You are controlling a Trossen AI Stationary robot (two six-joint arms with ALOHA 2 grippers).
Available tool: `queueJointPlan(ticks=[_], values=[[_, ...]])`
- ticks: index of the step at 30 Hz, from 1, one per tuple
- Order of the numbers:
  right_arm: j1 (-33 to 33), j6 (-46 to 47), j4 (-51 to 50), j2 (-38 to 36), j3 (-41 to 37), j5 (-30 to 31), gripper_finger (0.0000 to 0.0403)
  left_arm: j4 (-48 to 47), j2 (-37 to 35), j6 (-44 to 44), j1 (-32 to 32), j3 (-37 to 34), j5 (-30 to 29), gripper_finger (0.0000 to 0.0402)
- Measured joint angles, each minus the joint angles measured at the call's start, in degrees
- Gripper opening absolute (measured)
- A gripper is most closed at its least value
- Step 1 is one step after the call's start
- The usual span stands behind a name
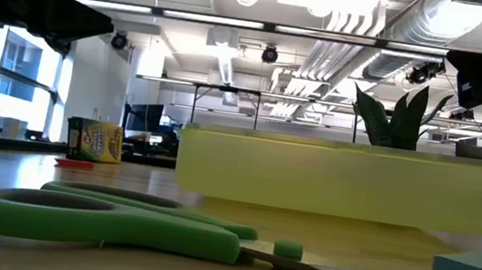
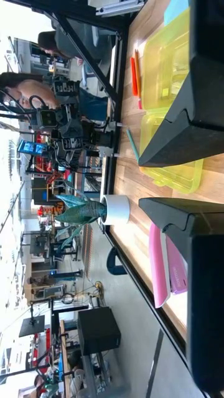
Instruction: Pack school essentials
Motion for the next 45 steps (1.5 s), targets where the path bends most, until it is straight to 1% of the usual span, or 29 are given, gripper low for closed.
queueJointPlan(ticks=[16,21,27,32,42,45], values=[[0.0,0.0,0.0,0.0,0.0,0.0,0.0224,0.0,0.0,0.0,0.0,0.0,0.0,0.0081],[0.0,-2.6,0.0,0.0,0.0,0.0,0.0224,0.0,0.0,0.0,0.0,0.0,0.0,0.0081],[0.0,-2.6,0.0,0.0,0.0,0.0,0.0224,0.0,0.0,0.0,0.0,0.0,0.0,0.0081],[0.0,-4.5,0.1,0.0,0.0,0.4,0.0224,0.0,0.0,0.0,0.0,0.0,0.0,0.0081],[0.0,-2.6,1.1,0.0,0.0,0.5,0.0224,0.0,0.0,0.1,0.0,0.0,0.0,0.0081],[0.0,-0.1,2.4,0.0,0.0,0.5,0.0224,0.0,0.0,0.1,0.0,0.0,0.0,0.0081]])
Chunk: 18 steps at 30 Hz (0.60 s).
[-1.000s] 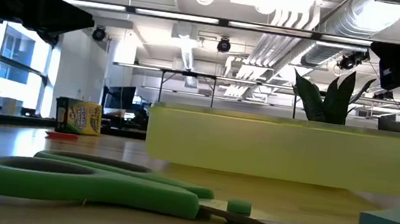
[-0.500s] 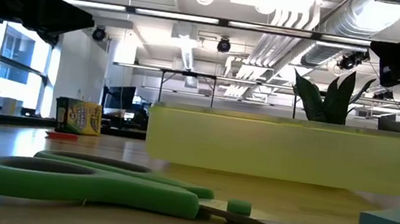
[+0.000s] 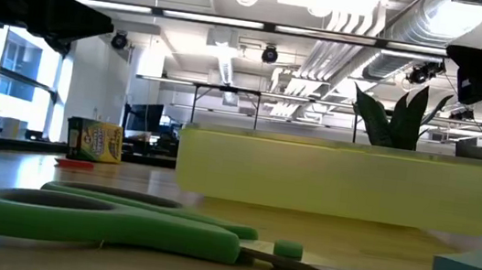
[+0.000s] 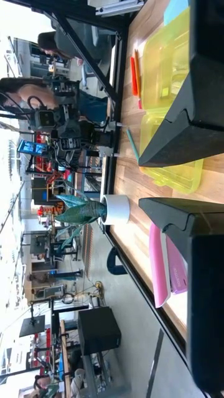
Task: Pack school essentials
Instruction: Put the blue pencil into the yellow supply box
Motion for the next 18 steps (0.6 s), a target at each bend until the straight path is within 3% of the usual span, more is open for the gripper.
queueJointPlan(ticks=[5,14,18], values=[[0.0,0.1,0.7,0.0,0.0,0.6,0.0224,0.0,0.0,-0.1,0.0,0.0,0.0,0.0081],[0.0,-2.6,1.6,0.0,0.0,15.0,0.0224,0.0,0.0,-0.6,0.0,0.0,0.0,0.0081],[0.0,-6.2,3.6,0.0,0.0,15.2,0.0224,0.0,0.0,-0.6,0.0,0.0,0.0,0.0081]])
